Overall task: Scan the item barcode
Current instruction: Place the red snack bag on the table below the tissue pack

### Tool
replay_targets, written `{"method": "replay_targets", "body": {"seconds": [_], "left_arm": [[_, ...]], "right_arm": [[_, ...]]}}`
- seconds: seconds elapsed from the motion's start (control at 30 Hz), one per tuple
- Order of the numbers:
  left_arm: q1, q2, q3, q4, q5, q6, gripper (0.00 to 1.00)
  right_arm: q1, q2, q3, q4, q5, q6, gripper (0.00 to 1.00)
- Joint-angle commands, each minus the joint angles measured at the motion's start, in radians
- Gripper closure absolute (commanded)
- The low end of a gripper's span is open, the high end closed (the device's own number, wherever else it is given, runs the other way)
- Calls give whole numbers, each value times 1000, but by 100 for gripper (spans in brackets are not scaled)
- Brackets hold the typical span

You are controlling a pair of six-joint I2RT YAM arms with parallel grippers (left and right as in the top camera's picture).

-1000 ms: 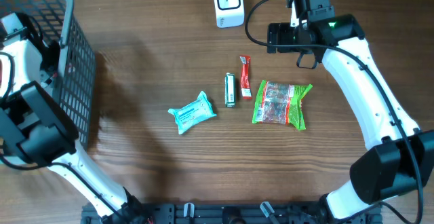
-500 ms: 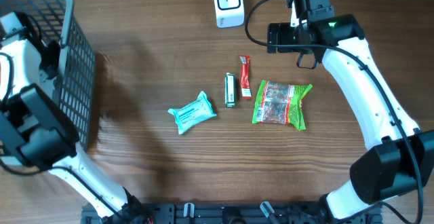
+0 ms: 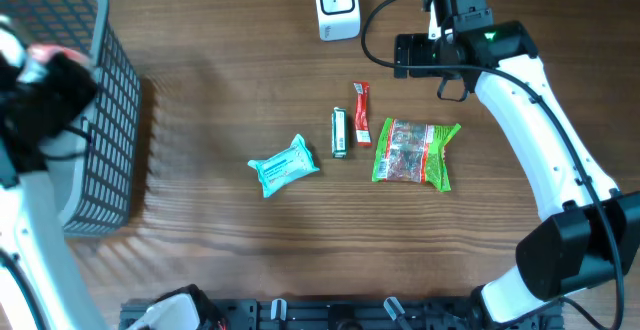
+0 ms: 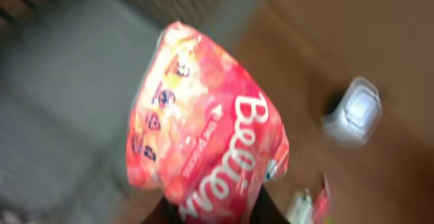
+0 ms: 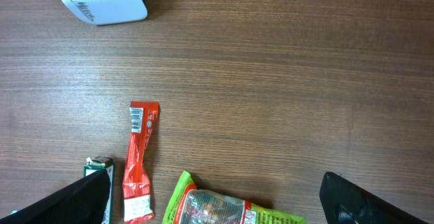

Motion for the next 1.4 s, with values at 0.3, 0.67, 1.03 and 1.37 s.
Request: {"method": "replay_targets", "body": {"seconds": [0.3, 0.67, 1.03, 1.37], "left_arm": [[-702, 109, -228, -202, 44, -158, 91], [-1023, 590, -278, -222, 122, -114, 79], [-998, 639, -248, -200, 122, -114, 23], [-923, 509, -116, -179, 84, -113, 24]], "right_arm": [[0, 11, -4, 3, -16, -6, 0], [0, 11, -4, 3, -15, -6, 0], [0, 11, -4, 3, -15, -6, 0], [0, 11, -4, 3, -15, -6, 0]]}}
